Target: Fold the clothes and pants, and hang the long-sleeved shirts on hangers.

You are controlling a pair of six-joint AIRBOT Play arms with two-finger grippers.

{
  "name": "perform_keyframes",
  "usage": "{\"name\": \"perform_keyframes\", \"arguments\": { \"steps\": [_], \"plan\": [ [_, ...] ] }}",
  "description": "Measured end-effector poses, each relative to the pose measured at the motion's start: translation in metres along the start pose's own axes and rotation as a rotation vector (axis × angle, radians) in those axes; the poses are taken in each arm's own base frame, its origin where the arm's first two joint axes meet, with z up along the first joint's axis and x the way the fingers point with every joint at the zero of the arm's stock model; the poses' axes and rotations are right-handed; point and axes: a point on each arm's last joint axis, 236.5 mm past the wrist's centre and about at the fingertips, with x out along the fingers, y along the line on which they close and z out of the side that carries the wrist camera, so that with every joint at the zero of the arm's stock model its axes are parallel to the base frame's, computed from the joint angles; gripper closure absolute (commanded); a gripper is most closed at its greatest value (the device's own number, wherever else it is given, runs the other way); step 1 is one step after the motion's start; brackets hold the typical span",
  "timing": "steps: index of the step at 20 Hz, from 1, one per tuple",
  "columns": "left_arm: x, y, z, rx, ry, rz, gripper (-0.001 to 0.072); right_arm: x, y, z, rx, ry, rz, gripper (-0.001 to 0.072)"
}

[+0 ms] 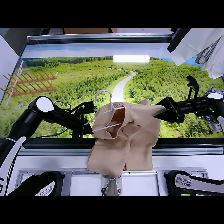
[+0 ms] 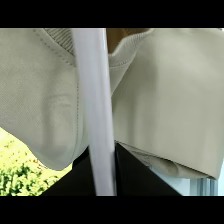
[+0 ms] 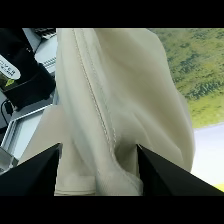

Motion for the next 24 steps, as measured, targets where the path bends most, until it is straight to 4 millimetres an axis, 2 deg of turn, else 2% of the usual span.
{"name": "perform_keyframes", "arguments": {
  "steps": [4, 11, 24],
  "plan": [
    [0.0, 0.0, 0.0, 0.0, 0.0, 0.0, 0.0689, 0.022, 0.004, -0.004, 0.007, 0.008, 0.072, 0.0196],
    [0.0, 0.0, -0.006, 0.002, 0.025, -0.003, 0.0689, 0.046, 0.004, -0.005, 0.007, 0.028, 0.104, 0.0196],
    [0.0, 0.004, -0.009, 0.004, 0.036, 0.014, 0.0689, 0.049, 0.005, -0.006, 0.021, 0.034, 0.111, 0.0197]
  ]
}}
